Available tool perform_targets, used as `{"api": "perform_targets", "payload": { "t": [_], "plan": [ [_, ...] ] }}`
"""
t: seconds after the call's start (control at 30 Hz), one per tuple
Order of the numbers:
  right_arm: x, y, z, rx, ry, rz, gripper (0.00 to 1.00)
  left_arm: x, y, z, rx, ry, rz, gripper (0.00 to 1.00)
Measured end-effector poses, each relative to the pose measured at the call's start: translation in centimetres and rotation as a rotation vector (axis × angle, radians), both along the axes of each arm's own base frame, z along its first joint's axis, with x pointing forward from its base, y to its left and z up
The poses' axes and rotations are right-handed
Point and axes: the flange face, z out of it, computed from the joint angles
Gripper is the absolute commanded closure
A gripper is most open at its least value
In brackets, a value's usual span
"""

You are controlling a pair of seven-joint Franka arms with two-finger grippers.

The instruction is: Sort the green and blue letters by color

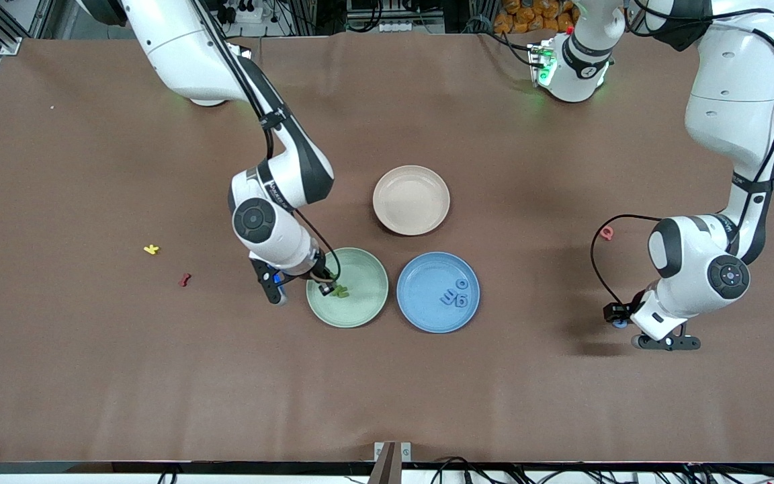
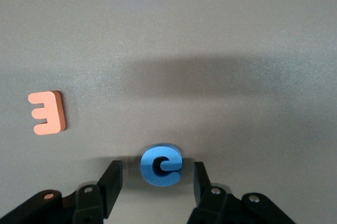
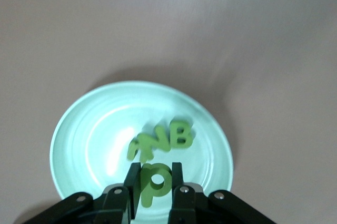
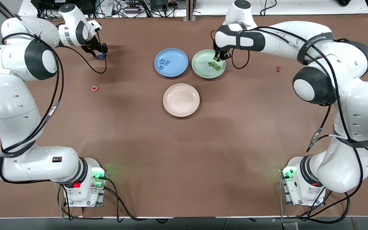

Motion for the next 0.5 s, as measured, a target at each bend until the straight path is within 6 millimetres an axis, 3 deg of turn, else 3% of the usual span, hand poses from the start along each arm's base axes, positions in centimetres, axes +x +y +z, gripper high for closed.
{"api": "perform_targets", "payload": {
  "t": [0.2,0.5],
  "plan": [
    [-0.9,1.6,-0.6,0.007,-0.005,0.003,0.00,0.0,0.0,0.0,-0.005,-0.008,0.006,0.50],
    [-0.3,0.8,-0.8,0.003,-0.006,-0.011,0.00,0.0,-0.1,-0.1,-0.007,-0.012,0.007,0.55]
  ]
}}
